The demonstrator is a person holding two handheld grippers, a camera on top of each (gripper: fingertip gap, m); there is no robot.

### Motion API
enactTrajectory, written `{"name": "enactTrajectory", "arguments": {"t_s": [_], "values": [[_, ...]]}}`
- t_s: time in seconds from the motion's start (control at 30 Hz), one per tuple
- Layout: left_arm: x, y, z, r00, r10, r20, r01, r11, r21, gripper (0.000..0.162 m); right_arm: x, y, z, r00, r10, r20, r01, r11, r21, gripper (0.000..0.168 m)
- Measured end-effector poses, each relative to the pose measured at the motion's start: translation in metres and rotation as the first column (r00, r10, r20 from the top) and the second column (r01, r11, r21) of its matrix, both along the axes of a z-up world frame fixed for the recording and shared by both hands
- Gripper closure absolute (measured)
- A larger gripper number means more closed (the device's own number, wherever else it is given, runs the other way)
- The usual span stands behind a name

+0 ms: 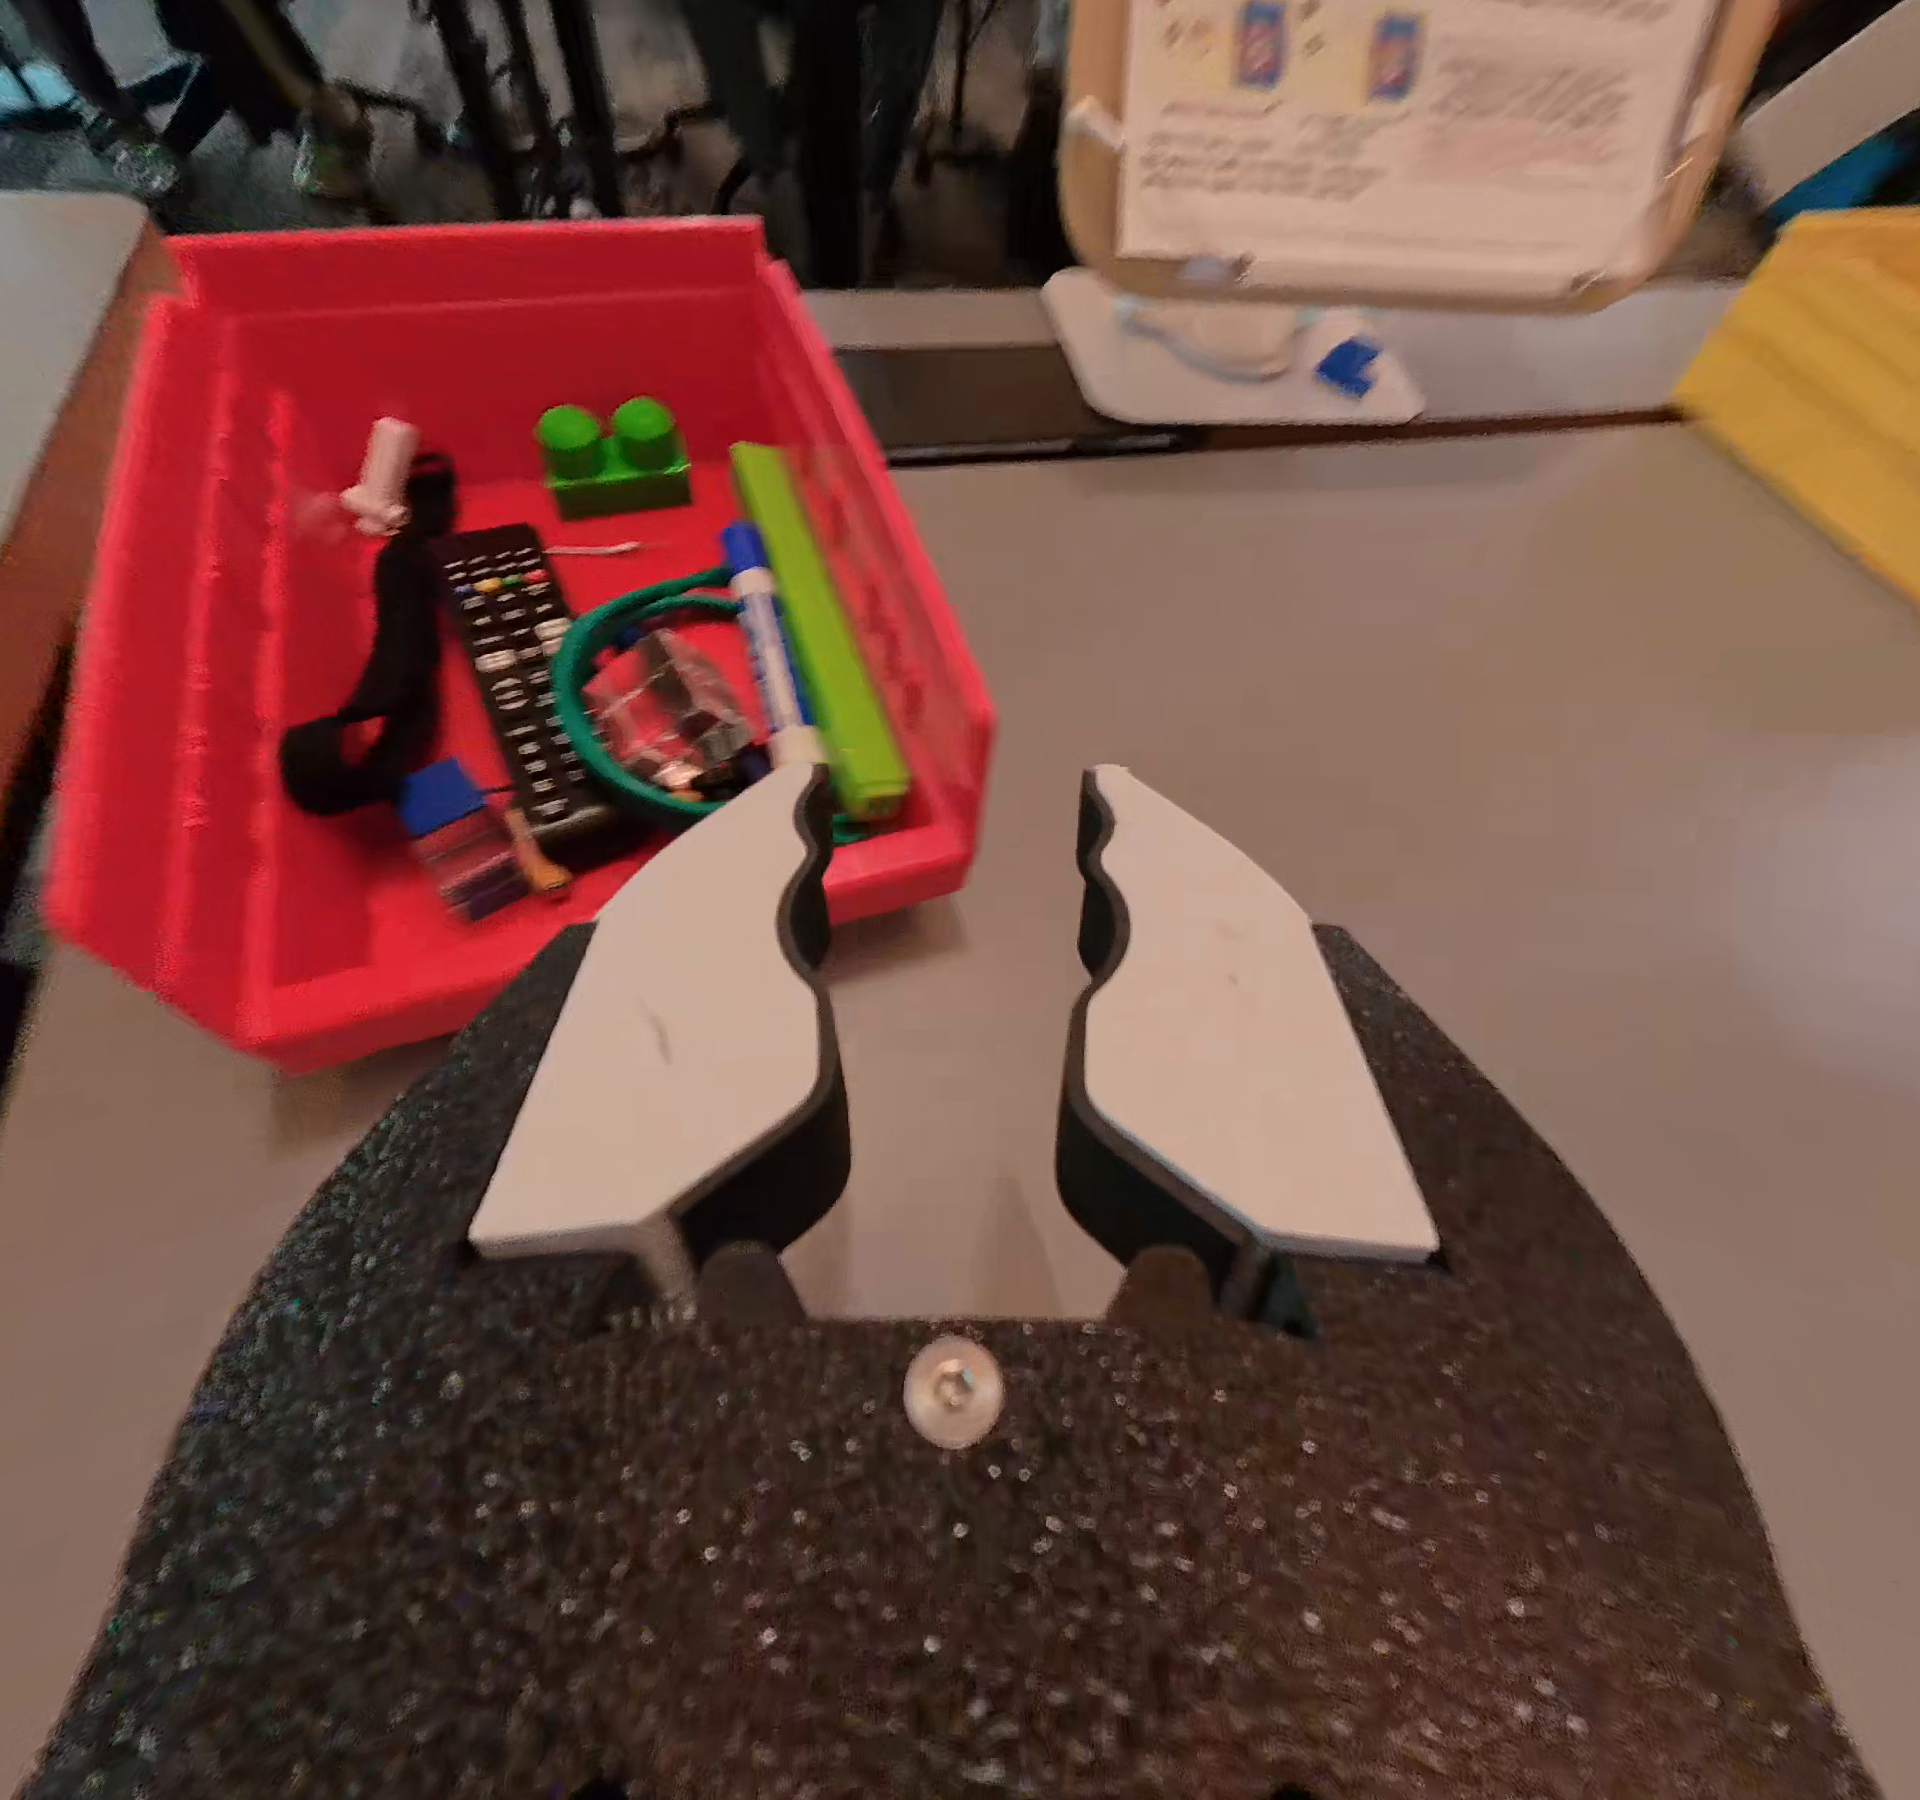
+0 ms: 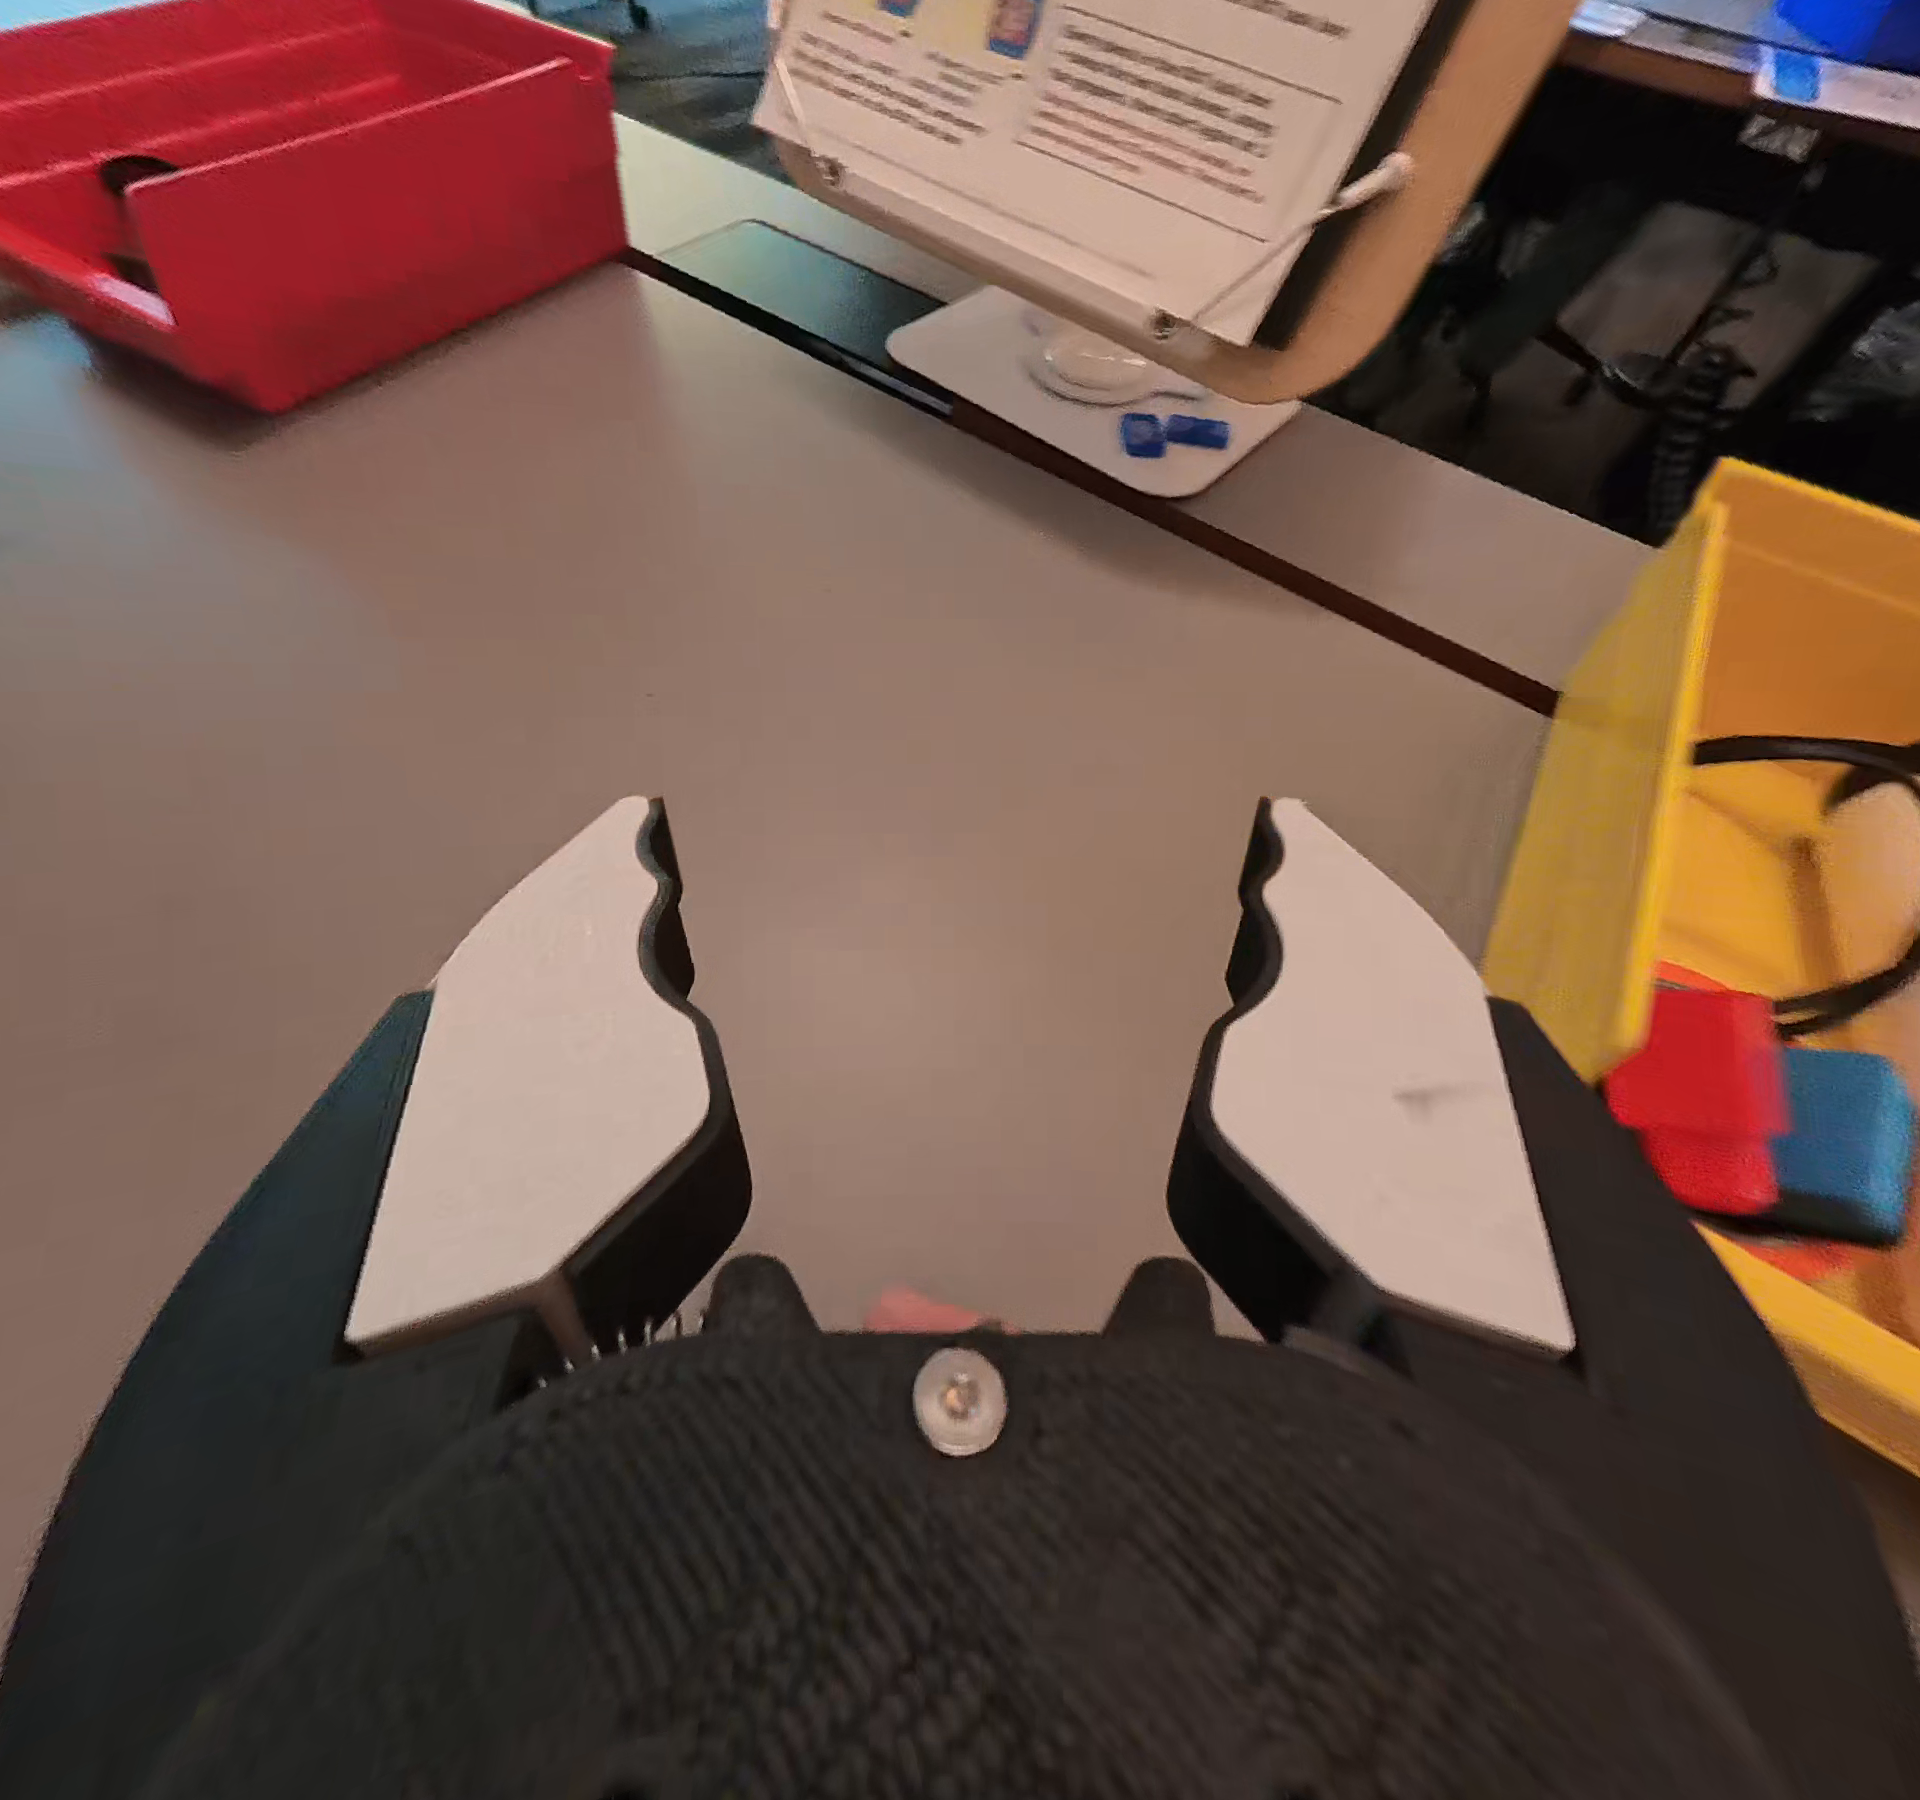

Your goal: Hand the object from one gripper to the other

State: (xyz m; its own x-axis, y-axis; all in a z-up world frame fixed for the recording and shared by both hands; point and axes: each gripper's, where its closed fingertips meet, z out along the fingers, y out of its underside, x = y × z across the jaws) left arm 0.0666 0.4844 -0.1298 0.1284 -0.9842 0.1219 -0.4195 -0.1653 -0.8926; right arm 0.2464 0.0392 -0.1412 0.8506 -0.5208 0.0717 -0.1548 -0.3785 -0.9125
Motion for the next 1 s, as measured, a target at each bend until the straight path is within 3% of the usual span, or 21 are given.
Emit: {"name": "enactTrajectory", "arguments": {"t_s": [0.13, 0.27, 0.43, 0.53, 0.67, 0.83, 1.0], "values": [[0.001, 0.045, -0.015, 0.98, 0.041, -0.197, -0.027, 0.997, 0.075, 0.117, -0.007, 0.021, -0.013, 0.999, 0.028, 0.038, -0.028, 1.0, -0.009, 0.066], [0.01, 0.077, -0.029, 0.927, 0.056, -0.371, -0.041, 0.998, 0.048, 0.11, -0.007, 0.035, -0.022, 0.998, 0.057, 0.041, -0.056, 0.998, -0.028, 0.068], [0.054, 0.113, -0.036, 0.871, 0.075, -0.485, -0.097, 0.995, -0.02, 0.104, -0.009, 0.05, -0.027, 0.994, 0.097, 0.053, -0.096, 0.995, -0.032, 0.07], [0.087, 0.132, -0.059, 0.794, 0.068, -0.605, -0.163, 0.981, -0.103, 0.098, -0.009, 0.055, -0.03, 0.993, 0.099, 0.057, -0.097, 0.994, -0.04, 0.071], [0.115, 0.165, -0.097, 0.657, 0.139, -0.741, -0.31, 0.946, -0.096, 0.096, -0.017, 0.064, -0.037, 0.989, 0.143, 0.04, -0.141, 0.989, -0.049, 0.071], [0.14, 0.175, -0.128, 0.585, 0.161, -0.795, -0.427, 0.894, -0.133, 0.094, -0.012, 0.057, -0.044, 0.988, 0.137, 0.064, -0.13, 0.986, -0.1, 0.07], [0.136, 0.182, -0.148, 0.472, 0.216, -0.855, -0.421, 0.907, -0.003, 0.095, -0.011, 0.055, -0.053, 0.989, 0.148, 0.022, -0.145, 0.986, -0.088, 0.07]]}}
